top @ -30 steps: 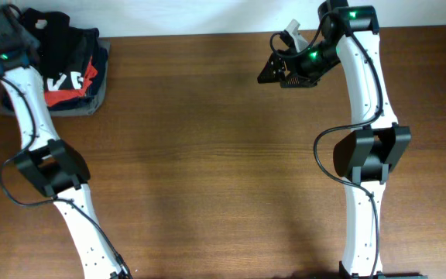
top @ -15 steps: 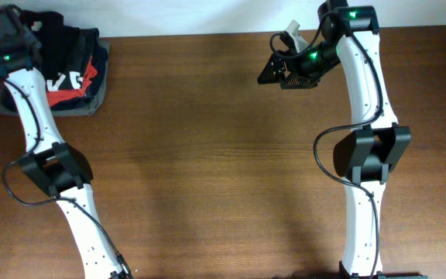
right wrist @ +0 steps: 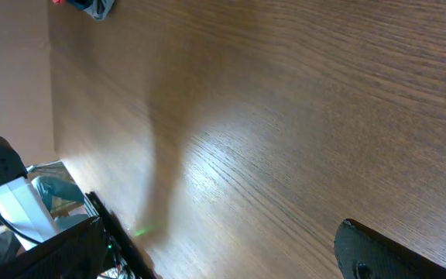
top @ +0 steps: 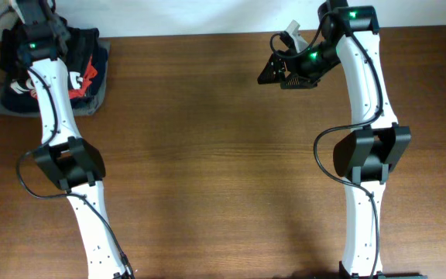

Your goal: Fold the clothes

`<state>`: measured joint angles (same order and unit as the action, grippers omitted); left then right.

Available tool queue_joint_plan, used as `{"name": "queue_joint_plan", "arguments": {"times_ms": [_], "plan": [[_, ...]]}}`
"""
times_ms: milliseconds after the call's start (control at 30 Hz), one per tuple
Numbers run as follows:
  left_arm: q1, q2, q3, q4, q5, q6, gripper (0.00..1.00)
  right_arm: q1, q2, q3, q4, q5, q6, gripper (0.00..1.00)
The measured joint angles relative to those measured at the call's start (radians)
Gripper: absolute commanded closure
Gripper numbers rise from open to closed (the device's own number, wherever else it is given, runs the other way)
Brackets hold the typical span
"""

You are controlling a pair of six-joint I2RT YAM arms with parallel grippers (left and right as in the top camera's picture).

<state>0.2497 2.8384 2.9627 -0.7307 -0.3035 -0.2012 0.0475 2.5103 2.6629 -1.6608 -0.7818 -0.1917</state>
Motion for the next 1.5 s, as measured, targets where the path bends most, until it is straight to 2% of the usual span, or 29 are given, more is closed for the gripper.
{"name": "queue_joint_plan", "arguments": {"times_ms": [233, 533, 600, 667, 733, 800, 833, 867, 1033, 1100, 1333, 1500], "plan": [[0.003, -0.022, -0.187, 0.171, 0.0, 0.0, 1.0, 0.0, 0.0, 0.0, -0.002, 0.0, 0.0, 0.03], [-0.002, -0.049, -0.197, 0.165, 0.012, 0.0, 0.99, 0.0, 0.0, 0.0, -0.015, 0.0, 0.0, 0.02], [-0.008, -0.073, -0.196, 0.148, 0.015, 0.0, 0.96, 0.0, 0.0, 0.0, -0.015, 0.003, 0.0, 0.02], [-0.02, -0.105, -0.196, 0.132, 0.018, 0.001, 0.77, 0.0, 0.0, 0.0, -0.016, 0.009, 0.0, 0.02], [-0.04, -0.155, -0.196, 0.105, 0.021, 0.003, 0.45, 0.0, 0.0, 0.0, -0.016, 0.016, 0.0, 0.02], [-0.066, -0.216, -0.196, 0.076, 0.024, 0.008, 0.24, 0.0, 0.0, 0.0, -0.015, 0.021, 0.0, 0.02], [-0.081, -0.25, -0.195, 0.062, 0.026, 0.006, 0.08, 0.0, 0.0, 0.0, -0.015, 0.023, 0.001, 0.02], [-0.097, -0.287, -0.194, 0.049, 0.027, 0.006, 0.01, 0.0, 0.0, 0.0, -0.015, 0.024, 0.001, 0.02], [-0.169, -0.457, -0.163, -0.035, 0.035, 0.011, 0.01, 0.0, 0.0, 0.0, -0.018, 0.026, 0.0, 0.06], [-0.186, -0.513, -0.154, -0.109, 0.037, 0.011, 0.01, 0.0, 0.0, 0.0, -0.028, 0.026, 0.005, 0.09], [-0.199, -0.616, -0.151, -0.37, 0.039, 0.011, 0.01, 0.0, -0.014, 0.0, -0.032, 0.038, 0.023, 0.1], [-0.216, -0.695, -0.16, -0.549, 0.062, 0.011, 0.01, 0.001, -0.126, 0.0, -0.032, 0.162, 0.092, 0.09]]}}
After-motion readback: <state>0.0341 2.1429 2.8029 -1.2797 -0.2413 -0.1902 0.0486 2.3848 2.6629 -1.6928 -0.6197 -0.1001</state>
